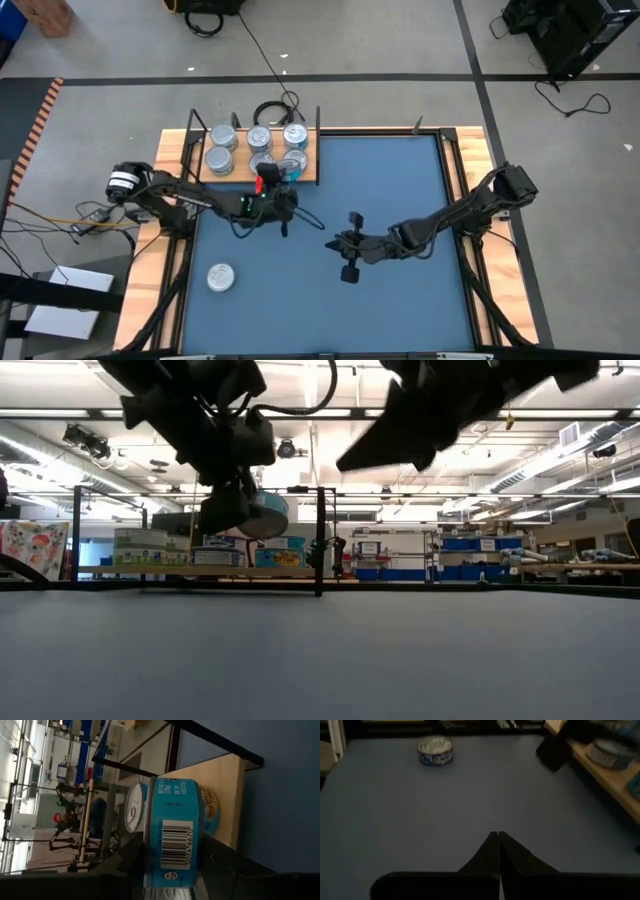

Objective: Stack canned seafood by type on shelf
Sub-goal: Stack the yellow blue tuna can on top of the yellow blue tuna can on the shelf

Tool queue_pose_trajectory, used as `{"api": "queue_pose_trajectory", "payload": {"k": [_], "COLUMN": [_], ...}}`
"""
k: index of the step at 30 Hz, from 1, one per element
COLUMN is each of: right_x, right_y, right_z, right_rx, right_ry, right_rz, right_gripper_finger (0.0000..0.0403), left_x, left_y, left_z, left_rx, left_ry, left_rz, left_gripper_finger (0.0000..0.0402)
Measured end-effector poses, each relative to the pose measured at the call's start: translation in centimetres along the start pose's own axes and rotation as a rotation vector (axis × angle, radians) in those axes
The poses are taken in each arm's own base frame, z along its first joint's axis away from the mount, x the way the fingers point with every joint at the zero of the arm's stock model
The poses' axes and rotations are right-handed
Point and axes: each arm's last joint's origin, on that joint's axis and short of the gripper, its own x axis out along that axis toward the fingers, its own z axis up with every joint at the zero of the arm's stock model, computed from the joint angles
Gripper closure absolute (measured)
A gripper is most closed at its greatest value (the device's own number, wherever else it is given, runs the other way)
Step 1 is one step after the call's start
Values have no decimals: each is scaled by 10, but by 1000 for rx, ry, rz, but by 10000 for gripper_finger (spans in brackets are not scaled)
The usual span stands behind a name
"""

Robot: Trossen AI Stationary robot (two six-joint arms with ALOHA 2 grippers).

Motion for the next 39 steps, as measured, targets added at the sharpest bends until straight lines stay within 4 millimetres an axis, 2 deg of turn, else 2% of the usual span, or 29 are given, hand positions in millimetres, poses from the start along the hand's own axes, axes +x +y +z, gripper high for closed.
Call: {"api": "queue_pose_trajectory", "payload": {"k": [8, 15, 27, 29, 35, 39], "right_x": [0, 0, -1, -1, -1, -2], "right_y": [-4, -5, -3, -2, -1, -1], "right_z": [-16, -16, -15, -15, -15, -16], "right_rx": [23, 23, 9, 9, 7, 6], "right_ry": [-23, -37, -51, -51, -51, -50], "right_rz": [-6, -22, -14, -13, -9, -8], "right_gripper_finger": [401, 401, 401, 401, 401, 401], "left_x": [21, 38, 52, 51, 51, 51], "left_y": [16, 25, 23, 22, 21, 21], "left_z": [3, 0, -2, -3, -2, -2], "left_rx": [-5, -16, 27, 34, 30, 19], "left_ry": [-13, -17, -38, -35, -56, -54], "left_rz": [16, -11, -74, -78, -102, -103], "left_gripper_finger": [249, 249, 249, 235, 148, 121]}}
